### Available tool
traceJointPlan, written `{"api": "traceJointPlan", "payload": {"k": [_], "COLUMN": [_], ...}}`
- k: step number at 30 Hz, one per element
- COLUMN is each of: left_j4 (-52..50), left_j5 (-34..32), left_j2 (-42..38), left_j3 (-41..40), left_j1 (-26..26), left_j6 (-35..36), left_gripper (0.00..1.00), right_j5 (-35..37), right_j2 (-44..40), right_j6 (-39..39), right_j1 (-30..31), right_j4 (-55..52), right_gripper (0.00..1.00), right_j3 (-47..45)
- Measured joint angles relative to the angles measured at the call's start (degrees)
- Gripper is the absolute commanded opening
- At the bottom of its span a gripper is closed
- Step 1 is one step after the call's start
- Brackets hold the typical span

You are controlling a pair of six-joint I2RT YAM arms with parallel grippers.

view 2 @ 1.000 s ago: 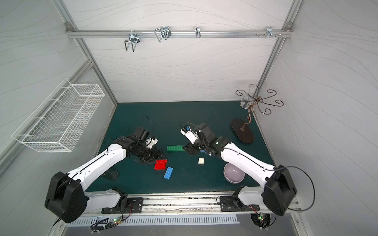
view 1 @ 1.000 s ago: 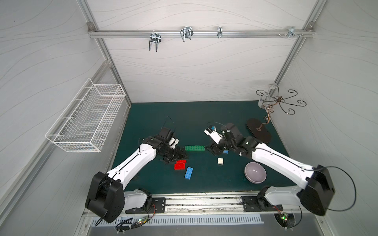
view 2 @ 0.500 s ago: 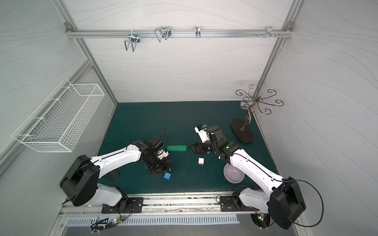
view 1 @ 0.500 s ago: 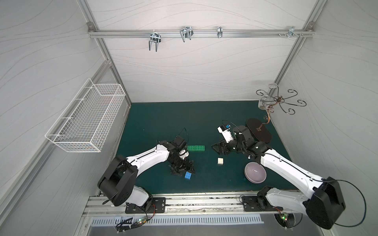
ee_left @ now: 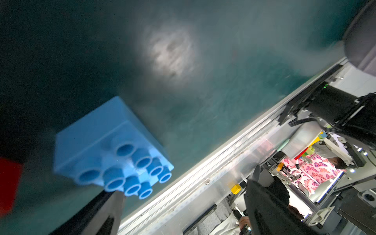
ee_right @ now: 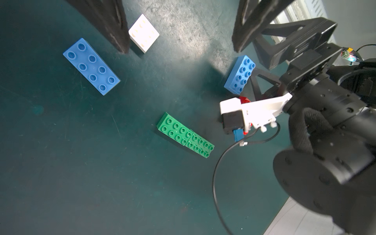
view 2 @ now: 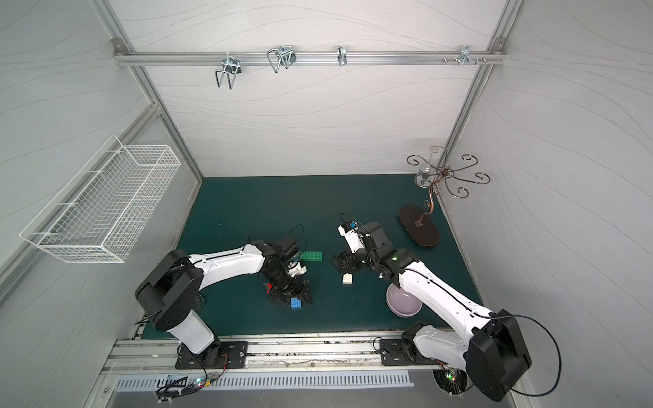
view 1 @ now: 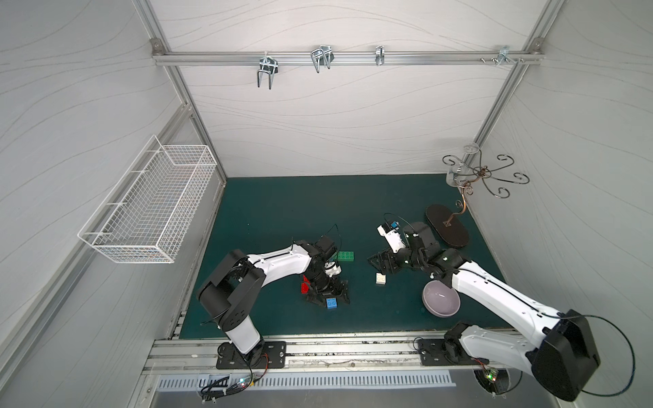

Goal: Assemble a small pinwheel with lego
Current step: Move the lego brick at the center of the board, then pick up the lego brick from the center of the board.

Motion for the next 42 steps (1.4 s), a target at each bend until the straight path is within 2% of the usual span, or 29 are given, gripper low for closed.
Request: {"api": "traceJointPlan", "payload": {"k": [6, 10, 13, 17, 21, 25, 30, 31, 33, 34, 42], "left_j4": [4.0, 5.3, 5.0, 3.7, 5.4, 9.4, 10.5, 10.8, 11.3, 11.5, 11.9], "left_j5": [2.2, 2.3, 1.4, 0.0, -0.3, -0.3, -0.7, -0.7, -0.7, -0.7, -0.7], "left_j2": [4.0, 0.3, -7.2, -15.4, -19.3, -21.2, -20.7, -20.4, -19.8, -19.5, -17.7], "left_j3": [6.2, 4.7, 1.2, 0.4, -1.4, -7.2, -8.5, -8.5, -8.5, -8.5, -8.5], "left_j1": [0.0, 2.4, 9.1, 19.1, 24.2, 28.5, 30.3, 30.4, 30.7, 30.8, 31.9], "left_j6": [-2.0, -3.6, -5.3, -6.2, -9.0, -14.1, -16.0, -15.9, -15.9, -15.9, -14.2], "left_gripper": [0.96, 0.95, 0.95, 0.96, 0.98, 0.99, 0.99, 0.99, 0.99, 0.99, 0.99], "right_j5": [0.6, 0.0, -2.3, -5.0, -5.6, -6.3, -6.1, -5.7, -5.1, -4.8, -2.8], "right_j2": [-1.7, -1.6, 0.7, 9.0, 18.9, 27.3, 31.5, 32.3, 33.9, 34.7, 37.9], "right_j6": [0.2, -1.1, -3.8, -10.3, -15.0, -17.3, -19.1, -19.6, -20.8, -21.2, -22.4], "right_j1": [0.0, 0.0, 0.7, 5.2, 10.3, 13.4, 15.1, 15.4, 15.9, 16.2, 17.4], "right_j4": [-1.0, -1.9, -2.1, -2.1, -1.7, -1.2, -1.2, -1.2, -1.2, -1.3, -3.5], "right_gripper": [0.83, 0.83, 0.81, 0.81, 0.81, 0.79, 0.75, 0.73, 0.59, 0.58, 0.61], "right_j3": [-0.9, -0.9, -0.4, 2.8, 6.8, 10.7, 14.2, 15.2, 16.7, 17.2, 18.8]}}
